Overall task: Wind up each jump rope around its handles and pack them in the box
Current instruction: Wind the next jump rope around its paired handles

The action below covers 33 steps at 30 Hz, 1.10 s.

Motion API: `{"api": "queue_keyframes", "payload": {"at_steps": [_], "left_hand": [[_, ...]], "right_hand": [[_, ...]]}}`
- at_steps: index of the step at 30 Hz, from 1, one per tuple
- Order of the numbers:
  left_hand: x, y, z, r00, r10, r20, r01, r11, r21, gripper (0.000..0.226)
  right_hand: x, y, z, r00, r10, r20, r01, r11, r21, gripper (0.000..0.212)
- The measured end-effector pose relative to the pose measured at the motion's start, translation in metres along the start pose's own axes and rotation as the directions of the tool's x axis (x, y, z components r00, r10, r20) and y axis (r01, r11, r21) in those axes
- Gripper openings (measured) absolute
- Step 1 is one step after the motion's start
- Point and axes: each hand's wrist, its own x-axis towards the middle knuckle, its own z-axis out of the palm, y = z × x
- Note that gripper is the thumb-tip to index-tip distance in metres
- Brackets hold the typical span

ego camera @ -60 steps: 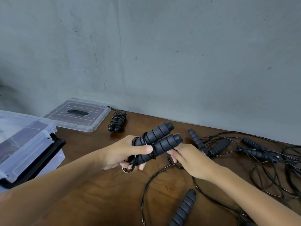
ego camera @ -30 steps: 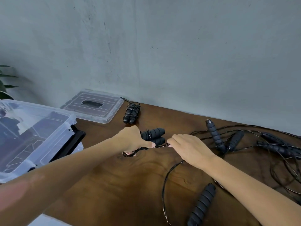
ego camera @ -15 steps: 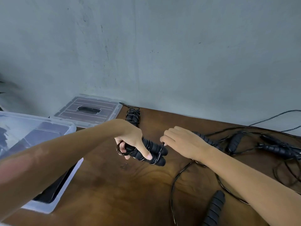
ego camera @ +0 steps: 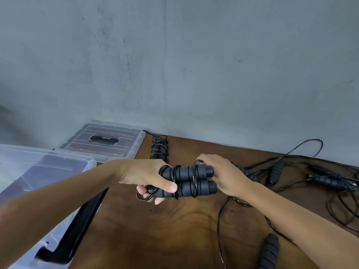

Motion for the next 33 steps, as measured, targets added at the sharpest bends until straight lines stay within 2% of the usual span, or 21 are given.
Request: {"api": "queue_keyframes", "payload": {"at_steps": [2, 4, 7, 9, 11, 13, 15, 19, 24, 27, 30, 33], "left_hand": [[-0.003, -0.007, 0.002, 0.997, 0.061, -0.042, -0.063, 0.996, -0.057, 0.035], [-0.006, -0.015, 0.004, 0.991, 0.097, -0.096, -0.107, 0.989, -0.104, 0.05], [-0.008, -0.027, 0.003, 0.973, 0.131, -0.189, -0.171, 0.962, -0.212, 0.085], [-0.01, -0.031, 0.0, 0.957, 0.133, -0.259, -0.202, 0.943, -0.263, 0.094], [-0.012, -0.03, -0.002, 0.942, 0.124, -0.313, -0.228, 0.919, -0.321, 0.085], [-0.014, -0.025, -0.002, 0.925, 0.095, -0.369, -0.239, 0.898, -0.368, 0.052], [-0.014, -0.02, -0.003, 0.897, 0.032, -0.44, -0.236, 0.878, -0.417, 0.039], [-0.012, -0.017, -0.003, 0.845, -0.077, -0.529, -0.208, 0.864, -0.459, 0.046], [-0.008, -0.012, -0.004, 0.796, -0.196, -0.572, -0.128, 0.87, -0.476, 0.049], [-0.007, -0.008, -0.004, 0.77, -0.23, -0.595, -0.056, 0.905, -0.423, 0.058], [-0.006, 0.003, -0.005, 0.752, -0.237, -0.614, 0.037, 0.947, -0.32, 0.04], [-0.006, 0.01, -0.013, 0.775, -0.239, -0.585, 0.155, 0.969, -0.192, 0.04]], "right_hand": [[-0.002, -0.007, 0.001, 0.995, 0.096, 0.026, -0.098, 0.993, 0.07, 0.028], [-0.006, -0.009, 0.006, 0.994, 0.112, 0.006, -0.112, 0.989, 0.1, 0.028], [-0.012, -0.002, 0.01, 0.989, 0.147, 0.004, -0.147, 0.987, 0.058, 0.025], [-0.015, 0.0, 0.01, 0.982, 0.188, 0.011, -0.188, 0.981, 0.039, 0.019], [-0.017, -0.001, 0.008, 0.978, 0.206, 0.02, -0.206, 0.978, -0.014, 0.028], [-0.017, -0.003, 0.004, 0.977, 0.21, 0.029, -0.209, 0.977, -0.033, 0.04], [-0.016, -0.005, 0.002, 0.976, 0.214, 0.041, -0.214, 0.977, -0.005, 0.046], [-0.013, -0.015, -0.011, 0.974, 0.225, 0.006, -0.225, 0.972, 0.067, 0.045], [-0.008, -0.019, -0.026, 0.978, 0.196, -0.07, -0.196, 0.981, 0.018, 0.038], [-0.004, -0.017, -0.031, 0.986, 0.162, -0.048, -0.166, 0.983, -0.078, 0.04], [-0.002, -0.016, -0.035, 0.997, 0.062, -0.041, -0.07, 0.974, -0.215, 0.047], [0.003, -0.016, -0.04, 0.997, -0.058, -0.042, 0.036, 0.912, -0.409, 0.051]]}}
